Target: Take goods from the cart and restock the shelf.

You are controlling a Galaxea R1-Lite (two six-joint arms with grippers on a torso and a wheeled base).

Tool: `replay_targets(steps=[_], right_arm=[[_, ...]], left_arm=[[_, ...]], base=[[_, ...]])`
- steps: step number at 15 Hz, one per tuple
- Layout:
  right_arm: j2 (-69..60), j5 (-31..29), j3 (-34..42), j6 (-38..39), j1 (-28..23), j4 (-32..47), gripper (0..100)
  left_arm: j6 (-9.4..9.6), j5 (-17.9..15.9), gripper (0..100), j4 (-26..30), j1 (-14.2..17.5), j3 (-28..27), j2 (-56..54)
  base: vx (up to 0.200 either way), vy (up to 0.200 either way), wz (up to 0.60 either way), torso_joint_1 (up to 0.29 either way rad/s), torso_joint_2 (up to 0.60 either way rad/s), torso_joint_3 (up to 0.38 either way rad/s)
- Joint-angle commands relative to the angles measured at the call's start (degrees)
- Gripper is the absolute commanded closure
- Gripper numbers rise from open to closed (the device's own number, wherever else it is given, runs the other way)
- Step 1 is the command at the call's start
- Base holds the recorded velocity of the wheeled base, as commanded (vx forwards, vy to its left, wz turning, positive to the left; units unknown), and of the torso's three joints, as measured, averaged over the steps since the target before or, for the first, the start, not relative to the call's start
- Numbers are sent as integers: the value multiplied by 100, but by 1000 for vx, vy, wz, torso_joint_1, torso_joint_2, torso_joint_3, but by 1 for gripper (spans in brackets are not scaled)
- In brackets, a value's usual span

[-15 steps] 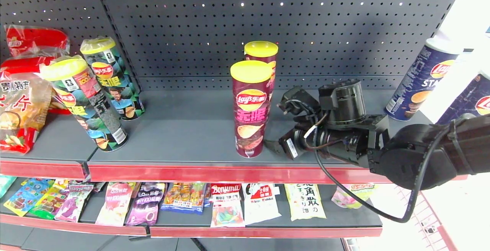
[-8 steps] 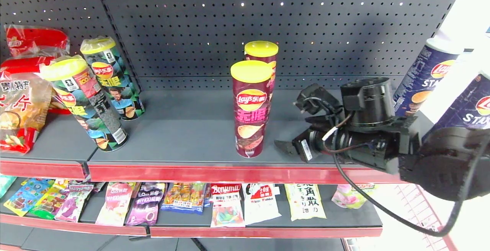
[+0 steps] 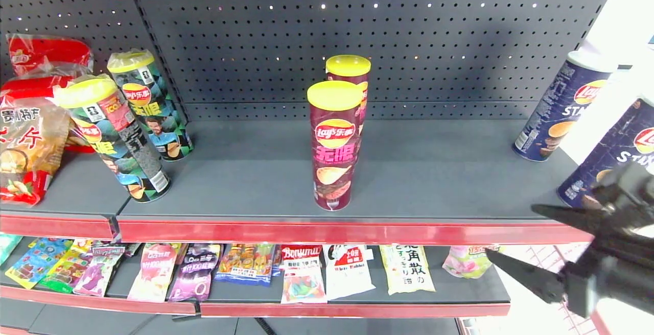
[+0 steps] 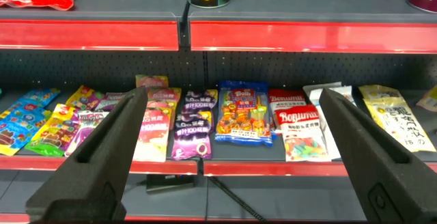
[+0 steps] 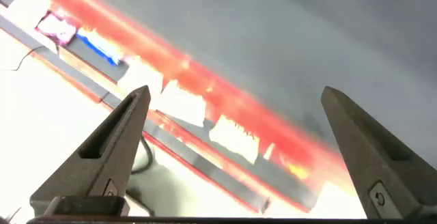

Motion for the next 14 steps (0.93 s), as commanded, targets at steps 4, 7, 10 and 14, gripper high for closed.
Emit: replay_targets(steps=[4,7,10,14], right_arm=[[-4519,885,1200,100,-3534,2264,0],[-5134,824,1551,214,-3806,2247,0],[-5609,253,1964,267,-3806,2018,0],[-5600,-143,2281,751,-3806,1579,0]], left_arm=[[-4,1,0,0,1,0,0],[-4,1,0,0,1,0,0],[-4,1,0,0,1,0,0],[-4,1,0,0,1,0,0]], base=[[0,0,0,0,0,0],[0,0,0,0,0,0],[0,0,0,0,0,0],[0,0,0,0,0,0]])
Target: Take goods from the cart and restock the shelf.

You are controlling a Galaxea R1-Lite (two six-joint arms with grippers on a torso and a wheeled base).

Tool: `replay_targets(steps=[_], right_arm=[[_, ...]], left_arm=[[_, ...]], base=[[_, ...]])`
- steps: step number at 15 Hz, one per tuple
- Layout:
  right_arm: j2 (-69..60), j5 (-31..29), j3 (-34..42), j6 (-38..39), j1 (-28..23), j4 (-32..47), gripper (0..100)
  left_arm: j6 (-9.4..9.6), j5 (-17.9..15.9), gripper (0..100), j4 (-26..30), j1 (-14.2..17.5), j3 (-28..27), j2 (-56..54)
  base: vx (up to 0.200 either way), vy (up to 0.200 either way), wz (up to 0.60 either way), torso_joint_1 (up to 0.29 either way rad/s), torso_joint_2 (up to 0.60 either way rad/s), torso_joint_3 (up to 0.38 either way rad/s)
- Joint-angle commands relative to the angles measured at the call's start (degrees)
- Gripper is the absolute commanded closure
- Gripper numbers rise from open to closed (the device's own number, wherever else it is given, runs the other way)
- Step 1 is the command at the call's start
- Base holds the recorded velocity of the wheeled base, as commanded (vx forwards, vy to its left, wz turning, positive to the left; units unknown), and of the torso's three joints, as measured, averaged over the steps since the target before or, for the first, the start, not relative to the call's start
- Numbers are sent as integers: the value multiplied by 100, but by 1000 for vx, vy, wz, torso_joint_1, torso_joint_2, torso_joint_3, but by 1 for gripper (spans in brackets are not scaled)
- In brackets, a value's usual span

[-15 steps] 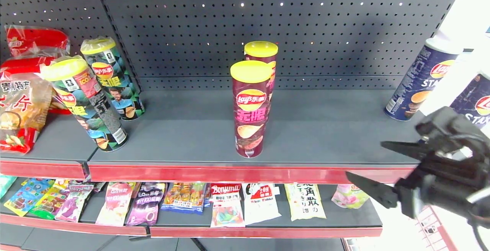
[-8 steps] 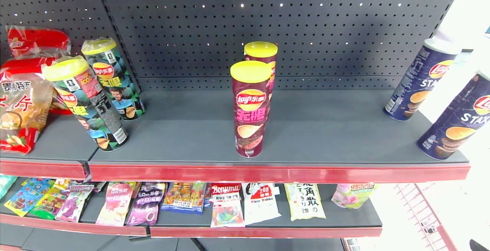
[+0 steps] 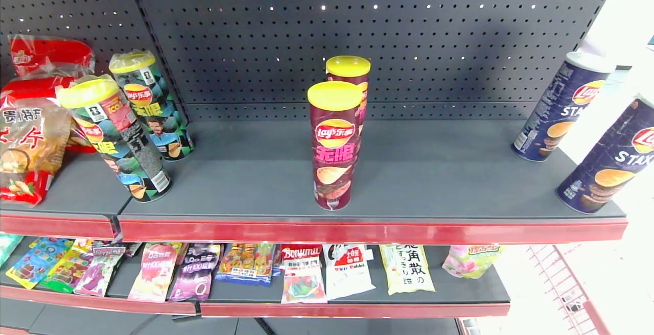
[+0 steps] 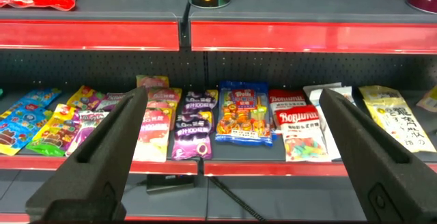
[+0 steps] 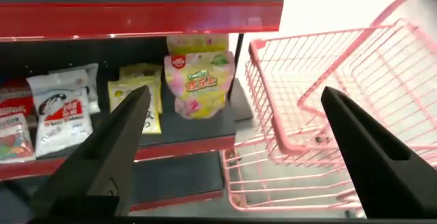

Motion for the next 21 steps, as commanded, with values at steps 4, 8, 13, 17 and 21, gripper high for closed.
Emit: replay_targets(steps=[4,8,13,17,21], right_arm=[[-66,548,269,7,0,-424,0],[-57,565,252,288,-9,-46,0],[-57,785,269,314,105,-125,0],[-83,767,269,305,589,-125,0],[-619,732,269,297,870,-125,0]], left_arm=[[-2,1,0,0,1,0,0],[-2,1,0,0,1,0,0],[-2,-8,0,0,1,0,0],[-2,-8,0,0,1,0,0],[-2,1,0,0,1,0,0]], base=[[0,0,0,0,0,0],[0,0,0,0,0,0],[0,0,0,0,0,0],[0,0,0,0,0,0],[0,0,0,0,0,0]])
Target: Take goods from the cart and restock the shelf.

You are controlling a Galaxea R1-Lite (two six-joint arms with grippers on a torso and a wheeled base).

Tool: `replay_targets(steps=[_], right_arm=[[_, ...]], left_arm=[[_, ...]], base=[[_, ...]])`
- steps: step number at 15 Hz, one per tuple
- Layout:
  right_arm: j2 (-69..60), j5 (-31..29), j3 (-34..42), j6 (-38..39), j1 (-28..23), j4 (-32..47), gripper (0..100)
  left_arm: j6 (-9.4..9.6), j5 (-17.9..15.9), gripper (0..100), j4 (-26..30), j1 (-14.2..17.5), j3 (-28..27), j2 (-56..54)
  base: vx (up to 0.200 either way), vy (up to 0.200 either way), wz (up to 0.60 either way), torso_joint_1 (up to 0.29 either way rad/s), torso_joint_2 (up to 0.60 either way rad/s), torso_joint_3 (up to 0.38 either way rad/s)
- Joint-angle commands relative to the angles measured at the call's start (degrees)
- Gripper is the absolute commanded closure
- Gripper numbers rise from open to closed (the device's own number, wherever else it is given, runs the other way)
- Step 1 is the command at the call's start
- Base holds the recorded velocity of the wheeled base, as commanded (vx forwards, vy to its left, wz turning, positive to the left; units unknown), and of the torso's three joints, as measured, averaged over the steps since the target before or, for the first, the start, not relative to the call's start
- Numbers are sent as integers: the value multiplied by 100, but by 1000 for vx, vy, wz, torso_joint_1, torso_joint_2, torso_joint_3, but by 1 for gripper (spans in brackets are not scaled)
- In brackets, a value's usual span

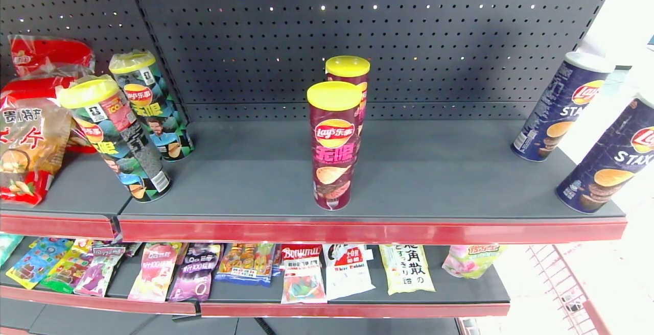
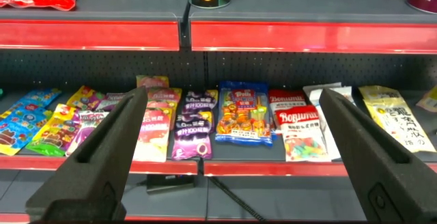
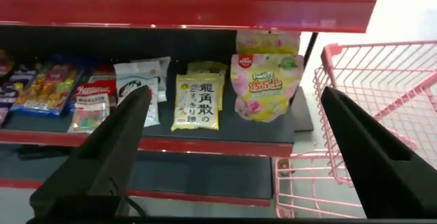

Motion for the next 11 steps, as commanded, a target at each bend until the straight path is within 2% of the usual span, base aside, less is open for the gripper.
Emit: replay_targets(steps=[1,2,11], right_arm=[[-370,-161,0,59,-86,-1,0],[-379,-302,0,77,-86,8,0],[-379,-310,0,59,-86,8,0]], left_arm=[[-4,1,0,0,1,0,0],[-4,1,0,0,1,0,0],[-4,9,0,0,1,0,0]], base=[[0,0,0,0,0,0],[0,0,0,0,0,0],[0,0,0,0,0,0]])
